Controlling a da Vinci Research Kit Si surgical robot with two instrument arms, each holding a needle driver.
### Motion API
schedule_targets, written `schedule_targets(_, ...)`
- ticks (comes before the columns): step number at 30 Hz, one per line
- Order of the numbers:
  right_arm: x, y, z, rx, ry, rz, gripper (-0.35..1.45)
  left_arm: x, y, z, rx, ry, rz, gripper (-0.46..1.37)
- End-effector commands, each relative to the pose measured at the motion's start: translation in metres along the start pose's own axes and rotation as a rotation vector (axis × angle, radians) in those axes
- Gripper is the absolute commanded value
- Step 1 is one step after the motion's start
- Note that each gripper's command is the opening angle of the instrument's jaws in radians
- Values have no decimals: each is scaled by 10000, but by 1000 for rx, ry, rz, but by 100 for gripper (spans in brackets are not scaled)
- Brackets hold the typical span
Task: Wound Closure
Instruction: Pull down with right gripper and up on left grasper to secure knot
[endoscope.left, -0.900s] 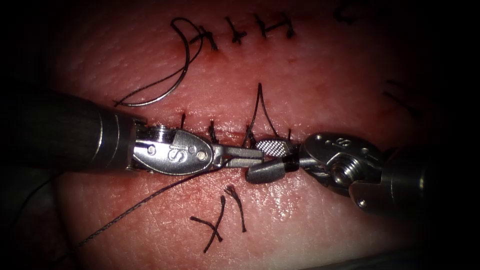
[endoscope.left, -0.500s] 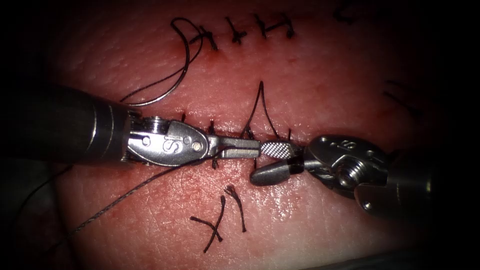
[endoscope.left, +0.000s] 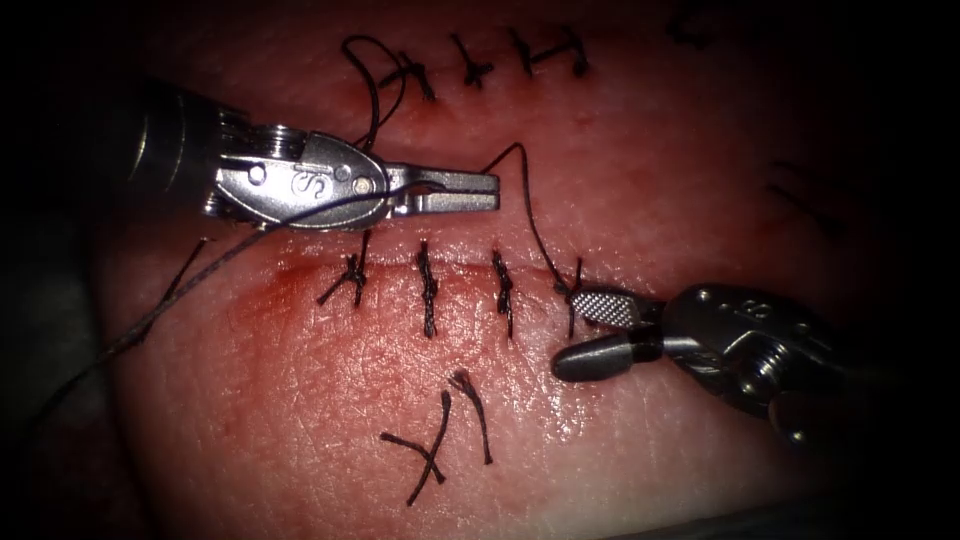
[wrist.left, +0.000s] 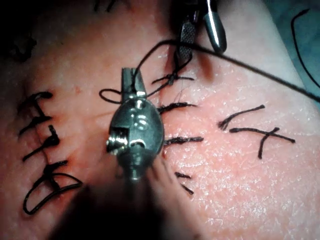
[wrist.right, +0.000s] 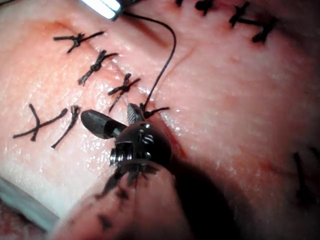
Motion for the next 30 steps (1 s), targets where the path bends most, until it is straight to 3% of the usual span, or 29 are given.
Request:
schedule_targets(1, -2, 0, -3, -14, 11, 1, 125, 3, -5, -1, 5, 0, 6, -35)
schedule_targets(11, -13, 0, -22, -120, 55, -18, 133, 27, -46, -4, 12, -3, 3, -35)
schedule_targets(18, -19, -4, -32, -173, 56, -18, 126, 39, -61, -8, 18, 9, -4, -35)
schedule_targets(30, -12, 9, -28, -264, 68, 180, 120, 48, -70, -15, 13, 11, -8, -35)
